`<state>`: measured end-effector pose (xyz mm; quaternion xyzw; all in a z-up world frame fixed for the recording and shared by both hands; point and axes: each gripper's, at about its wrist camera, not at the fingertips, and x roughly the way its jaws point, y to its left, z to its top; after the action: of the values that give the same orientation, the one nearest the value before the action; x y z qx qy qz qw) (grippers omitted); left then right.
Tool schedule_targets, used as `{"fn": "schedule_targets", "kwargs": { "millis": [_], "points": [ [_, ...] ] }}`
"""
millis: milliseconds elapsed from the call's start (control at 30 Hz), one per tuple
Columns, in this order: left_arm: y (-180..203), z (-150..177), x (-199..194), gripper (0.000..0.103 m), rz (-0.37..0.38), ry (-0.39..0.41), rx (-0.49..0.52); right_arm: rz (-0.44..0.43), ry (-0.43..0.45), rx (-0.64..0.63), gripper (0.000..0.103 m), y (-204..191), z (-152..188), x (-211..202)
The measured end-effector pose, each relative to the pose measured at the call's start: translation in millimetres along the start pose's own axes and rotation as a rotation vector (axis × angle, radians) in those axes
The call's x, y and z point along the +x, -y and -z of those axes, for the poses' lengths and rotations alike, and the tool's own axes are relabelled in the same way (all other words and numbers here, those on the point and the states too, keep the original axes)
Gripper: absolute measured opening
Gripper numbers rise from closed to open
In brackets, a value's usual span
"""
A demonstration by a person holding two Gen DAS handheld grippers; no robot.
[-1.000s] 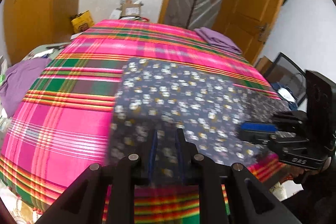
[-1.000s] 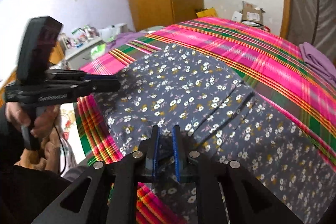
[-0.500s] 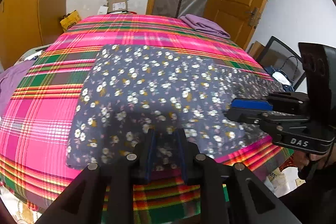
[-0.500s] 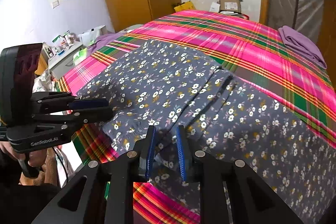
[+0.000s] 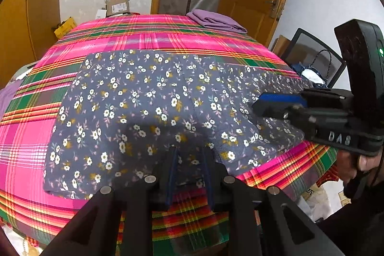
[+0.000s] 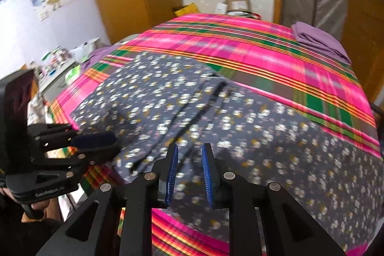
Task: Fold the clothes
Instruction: 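Smooth the folded garment with the open left gripper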
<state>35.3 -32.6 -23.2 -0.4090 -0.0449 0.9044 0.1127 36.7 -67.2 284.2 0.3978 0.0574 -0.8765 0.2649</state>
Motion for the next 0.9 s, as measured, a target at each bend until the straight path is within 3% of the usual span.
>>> {"fn": "schedule_targets", "kwargs": {
  "millis": [67, 267, 667, 900],
  "points": [
    [0, -1, 0, 0.020, -0.001, -0.003, -0.003, 0.021, 0.009, 0.058, 0.022, 12, -1, -4],
    [1, -2, -2, 0.020, 0.003, -0.006, -0.008, -0.019, 0.072, 0.259, 0.022, 54, 0, -23],
    [8, -22, -7, 0.020, -0.006, 0.028, 0.021, 0.020, 0.072, 0.321, 0.022, 79, 6, -28],
    [9, -11, -1, 0.020, -0.015, -0.046, 0.056, 0.035, 0.071, 0.336, 0.023, 90, 9, -30]
  ]
}}
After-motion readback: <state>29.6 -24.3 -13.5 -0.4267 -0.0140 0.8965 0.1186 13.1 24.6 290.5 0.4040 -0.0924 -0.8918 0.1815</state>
